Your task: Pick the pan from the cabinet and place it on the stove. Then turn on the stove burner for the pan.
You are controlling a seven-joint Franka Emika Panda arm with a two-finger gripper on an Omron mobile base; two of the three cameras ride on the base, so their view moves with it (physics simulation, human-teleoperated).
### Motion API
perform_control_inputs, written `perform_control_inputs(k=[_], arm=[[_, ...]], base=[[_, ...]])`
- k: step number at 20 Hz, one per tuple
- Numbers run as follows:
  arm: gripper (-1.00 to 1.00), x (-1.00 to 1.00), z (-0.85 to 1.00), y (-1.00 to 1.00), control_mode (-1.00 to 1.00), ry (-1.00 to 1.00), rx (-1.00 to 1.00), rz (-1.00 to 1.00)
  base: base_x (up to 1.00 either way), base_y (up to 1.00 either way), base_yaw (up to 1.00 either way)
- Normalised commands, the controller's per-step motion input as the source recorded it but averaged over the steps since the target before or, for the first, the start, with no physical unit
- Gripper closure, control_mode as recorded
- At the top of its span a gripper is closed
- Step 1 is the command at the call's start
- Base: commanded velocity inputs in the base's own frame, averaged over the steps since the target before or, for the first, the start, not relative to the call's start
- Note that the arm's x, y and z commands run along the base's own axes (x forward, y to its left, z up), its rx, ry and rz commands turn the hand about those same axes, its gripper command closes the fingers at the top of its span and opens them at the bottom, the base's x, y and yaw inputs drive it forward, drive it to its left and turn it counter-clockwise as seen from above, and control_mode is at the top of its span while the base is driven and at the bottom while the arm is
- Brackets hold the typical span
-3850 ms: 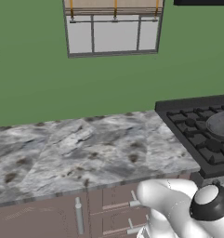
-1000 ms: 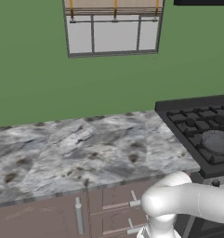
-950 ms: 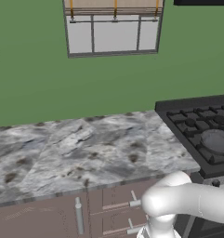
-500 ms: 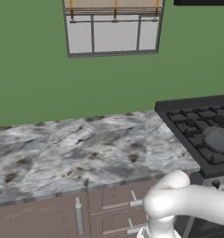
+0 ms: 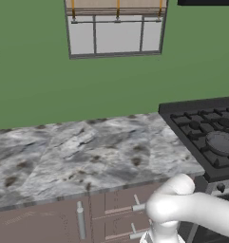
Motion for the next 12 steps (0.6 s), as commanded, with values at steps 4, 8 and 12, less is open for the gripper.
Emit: perform_control_inputs(k=[4, 8, 12], arm=[[-1.0, -0.31, 0.32, 0.27, -1.0, -0.28, 0.0, 0.0], [-1.0, -0.11, 0.43, 0.3, -1.0, -0.27, -0.02, 0.0], [-1.0, -0.14, 0.5, 0.27, -1.0, -0.29, -0.04, 0.0]], base=[[0.0, 0.0, 0.0], [0.0, 0.0, 0.0], [0.0, 0.0, 0.0]])
